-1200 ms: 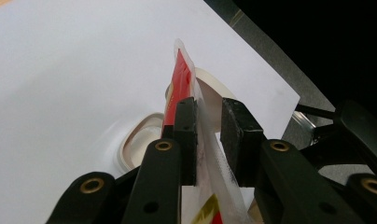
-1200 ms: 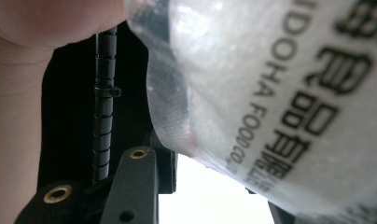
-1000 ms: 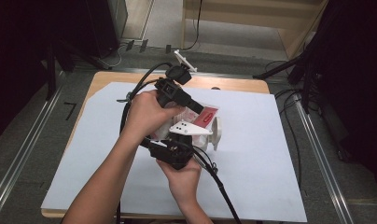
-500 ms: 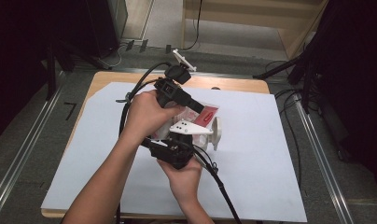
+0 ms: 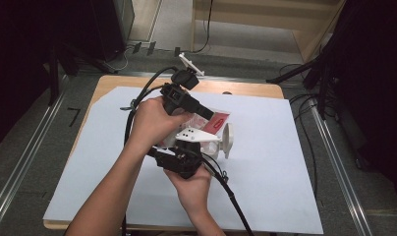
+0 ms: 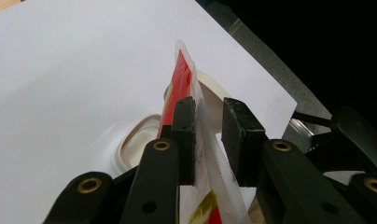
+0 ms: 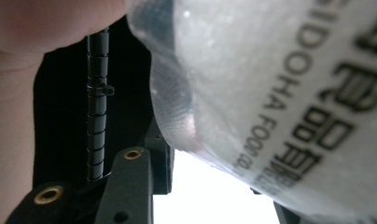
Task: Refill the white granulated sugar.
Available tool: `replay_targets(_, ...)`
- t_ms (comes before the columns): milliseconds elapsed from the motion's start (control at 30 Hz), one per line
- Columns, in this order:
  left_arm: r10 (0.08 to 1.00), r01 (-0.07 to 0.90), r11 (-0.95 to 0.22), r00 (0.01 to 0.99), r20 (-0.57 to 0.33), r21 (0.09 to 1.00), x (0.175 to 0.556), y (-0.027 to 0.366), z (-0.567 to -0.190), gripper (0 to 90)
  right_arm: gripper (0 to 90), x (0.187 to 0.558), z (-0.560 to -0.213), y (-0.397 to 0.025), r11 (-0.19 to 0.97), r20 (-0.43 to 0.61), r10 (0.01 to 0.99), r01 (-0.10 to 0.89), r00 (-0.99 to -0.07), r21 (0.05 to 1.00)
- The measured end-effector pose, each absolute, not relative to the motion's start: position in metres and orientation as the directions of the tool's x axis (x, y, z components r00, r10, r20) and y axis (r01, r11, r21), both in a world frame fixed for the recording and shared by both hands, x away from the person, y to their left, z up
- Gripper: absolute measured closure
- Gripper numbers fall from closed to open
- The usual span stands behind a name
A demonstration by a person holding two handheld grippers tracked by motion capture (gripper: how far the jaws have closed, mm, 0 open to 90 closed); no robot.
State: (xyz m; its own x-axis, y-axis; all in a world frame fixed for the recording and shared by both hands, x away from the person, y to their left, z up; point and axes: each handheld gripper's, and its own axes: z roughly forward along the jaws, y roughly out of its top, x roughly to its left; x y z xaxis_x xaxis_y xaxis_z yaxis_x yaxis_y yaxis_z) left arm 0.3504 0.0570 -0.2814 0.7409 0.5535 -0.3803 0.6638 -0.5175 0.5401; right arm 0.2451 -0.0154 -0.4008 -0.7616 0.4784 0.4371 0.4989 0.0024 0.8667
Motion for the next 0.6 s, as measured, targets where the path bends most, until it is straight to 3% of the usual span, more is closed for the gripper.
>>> replay_targets(600, 0.555, 0.666, -0.526, 0.74, -0.38, 0.529, 0.354, 0.0553, -0.2803, 73.0, 64.4, 0.246, -0.3991, -0.0205, -0.015, 0.466, 0.461, 0.519, -0.755, 0.855)
